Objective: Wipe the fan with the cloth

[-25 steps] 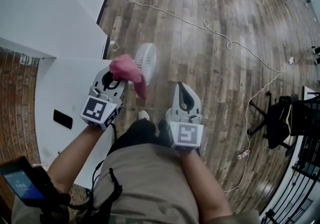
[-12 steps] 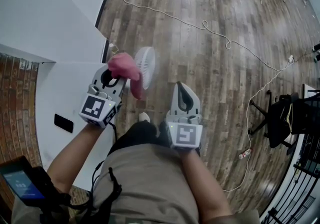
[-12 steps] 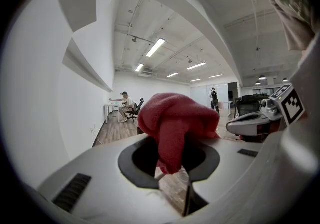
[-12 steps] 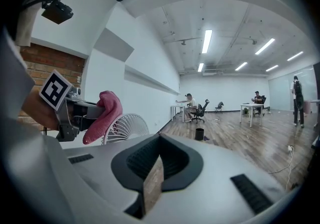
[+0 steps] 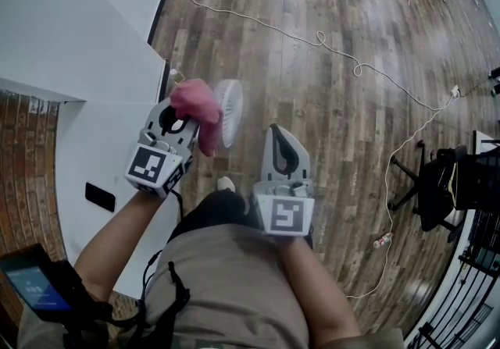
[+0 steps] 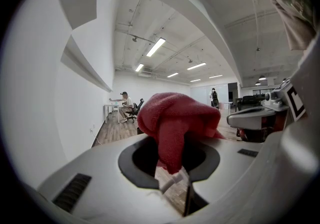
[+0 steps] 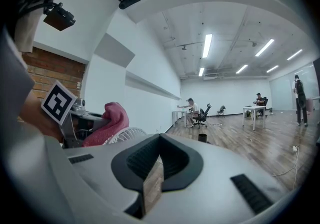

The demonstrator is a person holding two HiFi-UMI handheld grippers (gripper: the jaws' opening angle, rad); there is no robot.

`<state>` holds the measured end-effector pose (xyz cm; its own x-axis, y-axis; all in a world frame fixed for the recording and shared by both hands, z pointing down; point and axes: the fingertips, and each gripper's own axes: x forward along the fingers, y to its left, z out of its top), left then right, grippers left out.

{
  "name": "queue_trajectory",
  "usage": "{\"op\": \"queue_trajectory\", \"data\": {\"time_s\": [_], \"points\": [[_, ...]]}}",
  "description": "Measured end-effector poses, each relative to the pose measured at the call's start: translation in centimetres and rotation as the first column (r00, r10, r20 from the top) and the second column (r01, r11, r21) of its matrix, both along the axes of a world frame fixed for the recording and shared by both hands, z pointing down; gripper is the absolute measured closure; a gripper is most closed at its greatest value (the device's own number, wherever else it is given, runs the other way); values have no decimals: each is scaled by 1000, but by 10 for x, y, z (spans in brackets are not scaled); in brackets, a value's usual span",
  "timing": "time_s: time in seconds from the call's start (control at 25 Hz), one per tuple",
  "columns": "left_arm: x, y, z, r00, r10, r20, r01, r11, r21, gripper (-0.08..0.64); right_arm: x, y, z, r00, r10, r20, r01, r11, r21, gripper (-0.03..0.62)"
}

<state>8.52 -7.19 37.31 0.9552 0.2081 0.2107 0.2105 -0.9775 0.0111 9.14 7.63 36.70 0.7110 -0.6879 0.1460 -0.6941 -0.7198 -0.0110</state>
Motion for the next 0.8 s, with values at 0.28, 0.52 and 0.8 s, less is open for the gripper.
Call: {"op": "queue_trajectory", "data": {"time_s": [0.28,0.52,0.8], "points": [[14,-6,3,1000,-13,-4,13,1000,27,474,8,-42,-32,996,-68,-51,71,996,49,594],[25,-5,2,998,-58,6,58,997,41,474,18,-67,-39,987,-153,-56,156,987,46,594],[27,-20,6,994,-109,24,107,993,46,474,24,-85,-36,977,-210,-44,213,974,78,594]]}}
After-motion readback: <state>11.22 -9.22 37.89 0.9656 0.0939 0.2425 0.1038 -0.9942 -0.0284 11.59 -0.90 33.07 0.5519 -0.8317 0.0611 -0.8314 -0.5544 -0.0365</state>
